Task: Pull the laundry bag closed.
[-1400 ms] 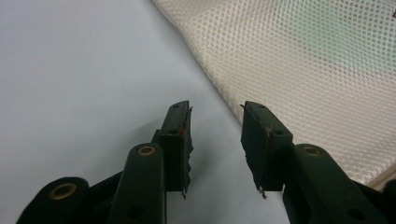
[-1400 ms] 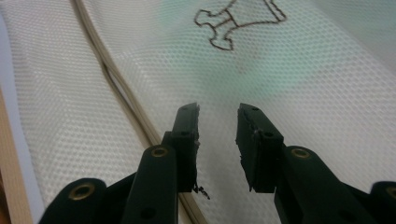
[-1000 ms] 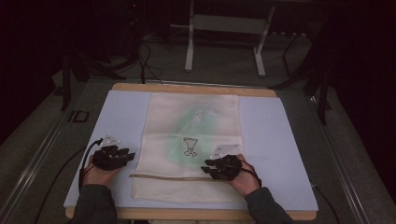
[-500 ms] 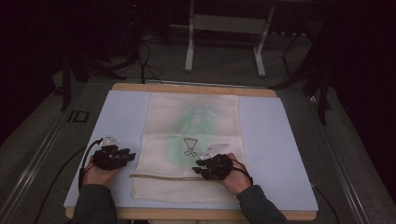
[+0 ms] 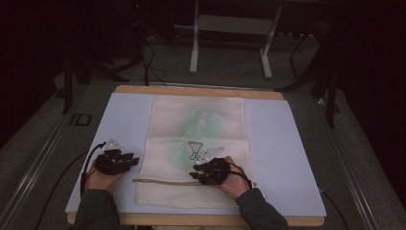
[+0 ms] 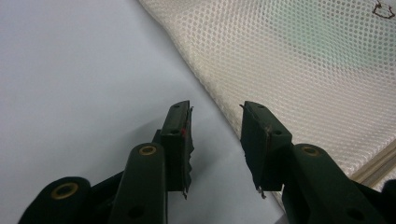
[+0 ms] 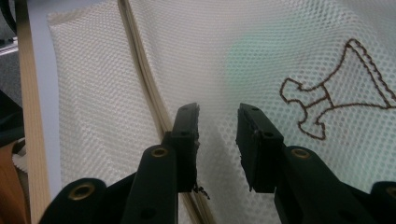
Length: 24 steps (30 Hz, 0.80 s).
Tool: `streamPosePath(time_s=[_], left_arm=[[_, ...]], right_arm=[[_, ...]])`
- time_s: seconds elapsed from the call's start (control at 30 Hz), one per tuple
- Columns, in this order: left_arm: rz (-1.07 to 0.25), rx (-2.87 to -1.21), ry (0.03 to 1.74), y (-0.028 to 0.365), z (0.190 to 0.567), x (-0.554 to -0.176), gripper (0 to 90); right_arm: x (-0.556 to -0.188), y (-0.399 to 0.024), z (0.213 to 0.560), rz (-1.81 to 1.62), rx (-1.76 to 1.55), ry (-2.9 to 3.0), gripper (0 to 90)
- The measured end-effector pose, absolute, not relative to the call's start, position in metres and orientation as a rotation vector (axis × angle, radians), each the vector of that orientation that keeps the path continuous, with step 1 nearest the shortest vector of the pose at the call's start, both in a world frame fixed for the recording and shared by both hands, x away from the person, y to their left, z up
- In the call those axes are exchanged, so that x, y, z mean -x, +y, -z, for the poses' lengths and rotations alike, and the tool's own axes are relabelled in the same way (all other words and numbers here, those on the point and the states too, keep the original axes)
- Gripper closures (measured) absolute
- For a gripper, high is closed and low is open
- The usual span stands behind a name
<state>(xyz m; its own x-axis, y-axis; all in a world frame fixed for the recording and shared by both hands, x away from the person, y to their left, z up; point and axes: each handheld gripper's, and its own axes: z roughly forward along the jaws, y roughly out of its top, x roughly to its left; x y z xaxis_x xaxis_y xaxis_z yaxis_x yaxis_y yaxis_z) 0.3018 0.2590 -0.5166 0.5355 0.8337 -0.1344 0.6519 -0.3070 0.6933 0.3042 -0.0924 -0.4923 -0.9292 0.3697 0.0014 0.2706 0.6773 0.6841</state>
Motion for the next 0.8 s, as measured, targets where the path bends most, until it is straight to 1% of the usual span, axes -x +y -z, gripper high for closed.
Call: streamPosePath(time_s=[0.47, 0.6, 0.8], left_arm=[[-0.330, -2.062, 1.198, 0.258, 0.517, -0.302, 63.0], [-0.328, -2.059, 1.199, 0.259, 0.517, -0.302, 63.1], [-0.329, -2.061, 1.199, 0.259, 0.517, -0.302, 63.1]], right_arm=[[-0.303, -0.077, 0.494, -1.093, -0.490, 2.773, 68.4], [-0.303, -0.071, 0.496, -1.091, -0.483, 2.778, 65.9], [-0.303, -0.064, 0.496, -1.099, -0.471, 2.777, 64.9]])
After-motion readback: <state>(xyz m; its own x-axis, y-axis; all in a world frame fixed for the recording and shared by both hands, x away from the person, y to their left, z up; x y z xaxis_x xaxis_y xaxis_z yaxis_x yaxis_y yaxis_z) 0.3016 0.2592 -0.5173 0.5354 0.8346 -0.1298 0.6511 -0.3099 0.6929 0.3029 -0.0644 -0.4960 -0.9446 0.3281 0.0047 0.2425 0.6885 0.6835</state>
